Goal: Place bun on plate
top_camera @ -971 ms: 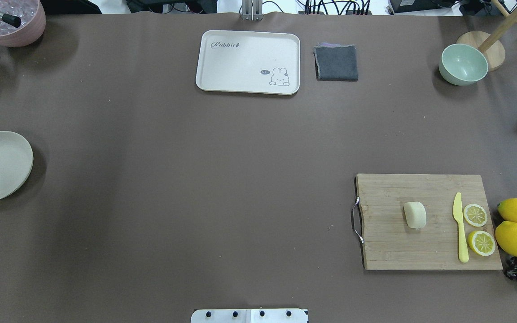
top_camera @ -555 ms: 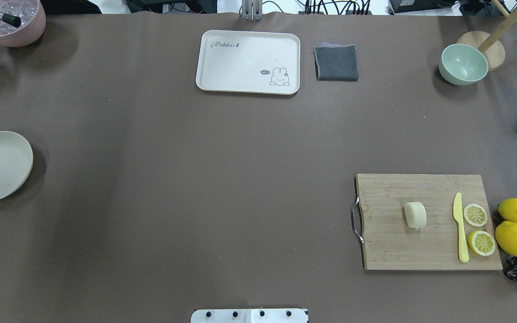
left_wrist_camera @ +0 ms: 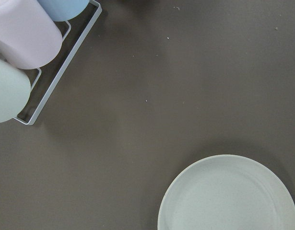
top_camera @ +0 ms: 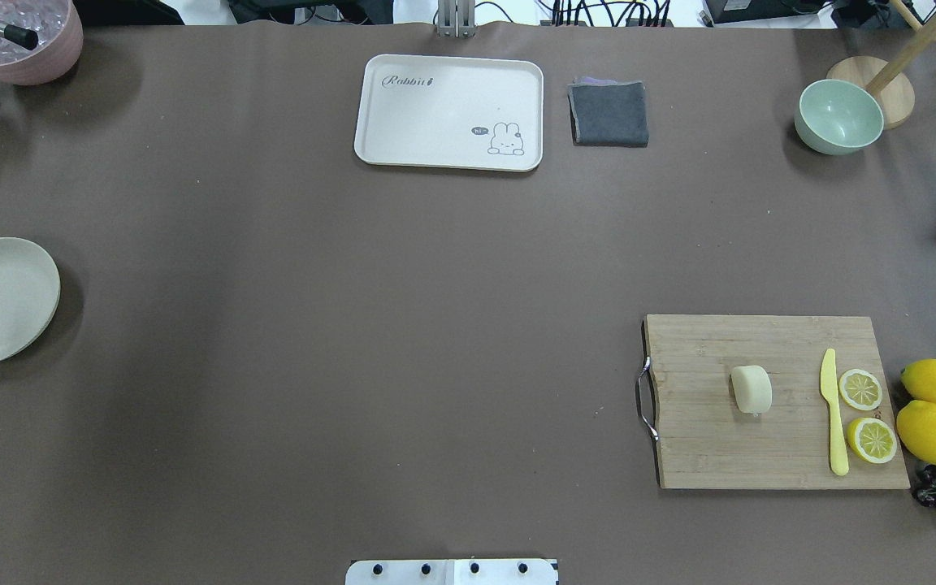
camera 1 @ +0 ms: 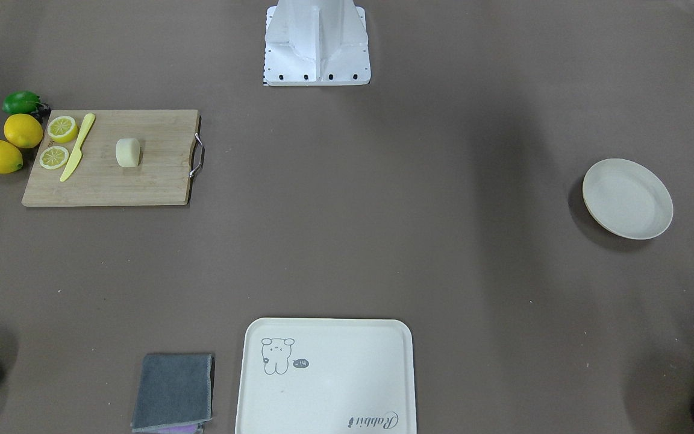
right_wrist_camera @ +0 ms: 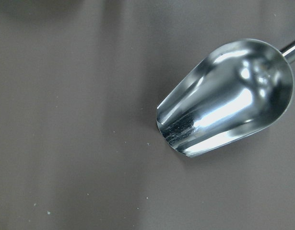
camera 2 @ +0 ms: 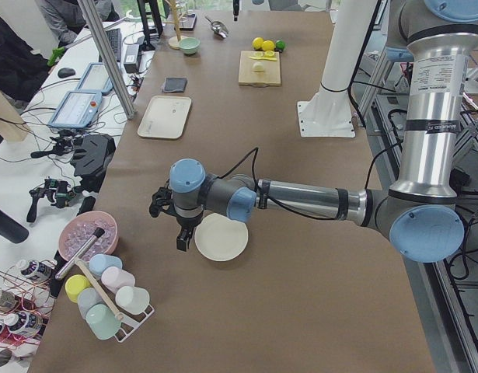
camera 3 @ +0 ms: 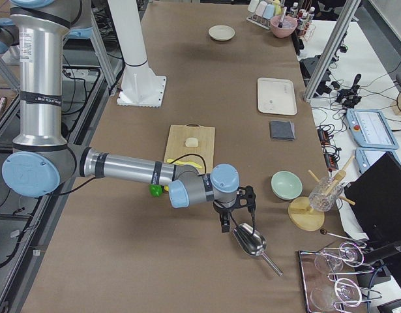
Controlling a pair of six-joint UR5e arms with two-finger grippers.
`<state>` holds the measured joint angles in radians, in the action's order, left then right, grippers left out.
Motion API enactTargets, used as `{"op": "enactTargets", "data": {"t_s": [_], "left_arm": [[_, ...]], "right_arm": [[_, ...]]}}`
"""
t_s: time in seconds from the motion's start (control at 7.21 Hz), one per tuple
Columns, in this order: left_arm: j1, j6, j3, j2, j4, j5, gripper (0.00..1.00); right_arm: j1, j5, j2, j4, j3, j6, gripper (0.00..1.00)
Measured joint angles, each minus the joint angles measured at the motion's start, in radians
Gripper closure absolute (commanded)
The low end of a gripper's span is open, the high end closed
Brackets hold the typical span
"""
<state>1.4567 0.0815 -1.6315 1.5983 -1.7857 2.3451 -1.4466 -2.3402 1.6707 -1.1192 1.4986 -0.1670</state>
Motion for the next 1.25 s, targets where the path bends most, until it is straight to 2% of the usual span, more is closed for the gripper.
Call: {"op": "enactTargets", "data": {"t_s": [0.69,1.25], "left_arm": [[0.008,0.001,-0.036,-0.018,-0.001,-0.001,0.02],[0.010,0.003,-0.047,-0.048,-0.001,-0.001,0.02]], "right_arm": [[-0.001,-0.054,0.016,0.045,0.002,-0.002,0.00],[0.000,-0.048,0.056,0.142,0.004,-0.004,0.00]]}}
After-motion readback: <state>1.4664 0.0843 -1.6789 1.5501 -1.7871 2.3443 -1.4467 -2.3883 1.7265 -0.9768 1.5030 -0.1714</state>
